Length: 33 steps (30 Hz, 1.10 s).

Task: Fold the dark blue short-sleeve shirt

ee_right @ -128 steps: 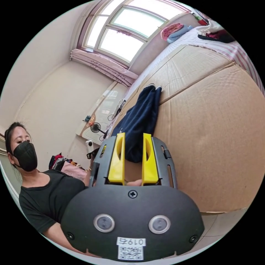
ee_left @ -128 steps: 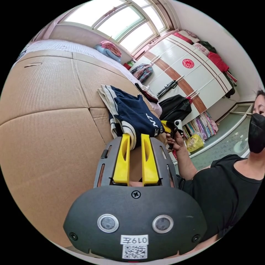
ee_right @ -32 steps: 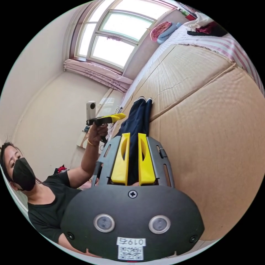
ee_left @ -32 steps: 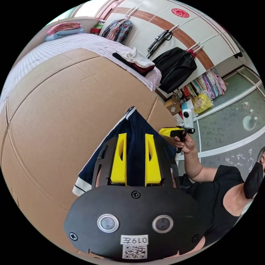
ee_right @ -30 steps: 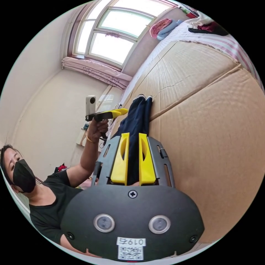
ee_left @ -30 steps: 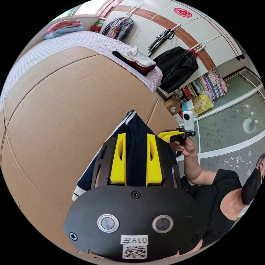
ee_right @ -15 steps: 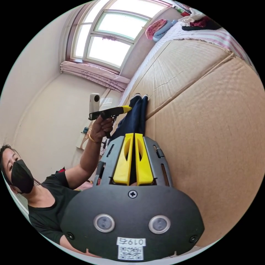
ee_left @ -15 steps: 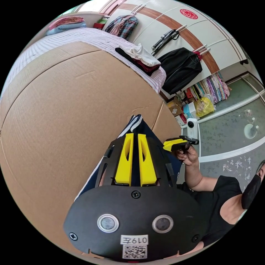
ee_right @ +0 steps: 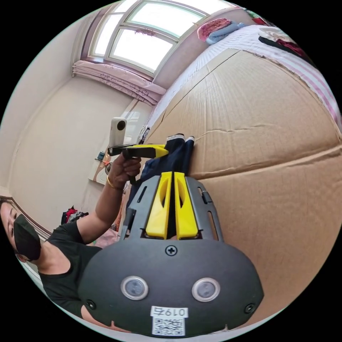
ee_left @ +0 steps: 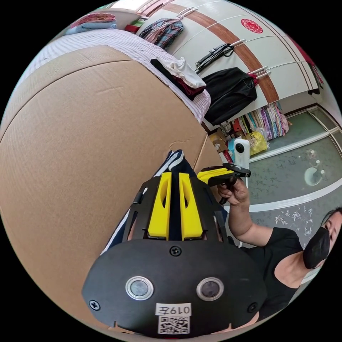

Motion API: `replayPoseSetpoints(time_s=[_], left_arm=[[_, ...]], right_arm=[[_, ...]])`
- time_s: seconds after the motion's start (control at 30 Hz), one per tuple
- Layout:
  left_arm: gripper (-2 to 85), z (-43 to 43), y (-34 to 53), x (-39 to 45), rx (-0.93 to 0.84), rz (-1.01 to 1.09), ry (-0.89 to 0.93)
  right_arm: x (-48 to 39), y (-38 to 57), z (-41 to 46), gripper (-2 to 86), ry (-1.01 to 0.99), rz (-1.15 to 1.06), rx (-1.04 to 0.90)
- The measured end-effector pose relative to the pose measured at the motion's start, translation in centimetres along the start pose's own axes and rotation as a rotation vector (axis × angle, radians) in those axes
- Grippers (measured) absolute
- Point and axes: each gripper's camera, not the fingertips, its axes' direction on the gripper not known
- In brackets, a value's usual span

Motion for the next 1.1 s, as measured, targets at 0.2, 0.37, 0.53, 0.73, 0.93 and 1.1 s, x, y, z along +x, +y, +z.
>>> replayPoseSetpoints(time_s=[0.2,0.37,0.53,0.73,0.93,1.1], left_arm=[[3.1,-0.3,-0.9,-1.2,-0.006,0.007,-0.001],[7.0,-2.3,-1.6,-2.3,0.032,0.012,0.063],[6.8,-1.5,-3.1,-3.8,-0.011,-0.027,0.068],[2.7,-1.3,-3.8,-5.3,-0.005,-0.054,0.093],[1.2,-1.8,-4.1,-6.4,-0.006,-0.059,0.09],[1.1,-2.2,-4.4,-7.3,-0.003,-0.065,0.108]], right_arm=[[1.7,-0.6,0.5,0.6,-0.043,0.034,0.013],[2.4,-2.1,-0.5,4.5,-0.047,0.036,0.055],[2.5,-4.7,0.2,5.6,-0.027,0.018,0.021],[3.7,-7.5,0.6,6.1,-0.04,0.007,0.016],[5.6,-11.2,1.1,8.1,-0.094,0.013,-0.016],[7.1,-13.1,1.9,7.1,-0.13,0.026,-0.066]])
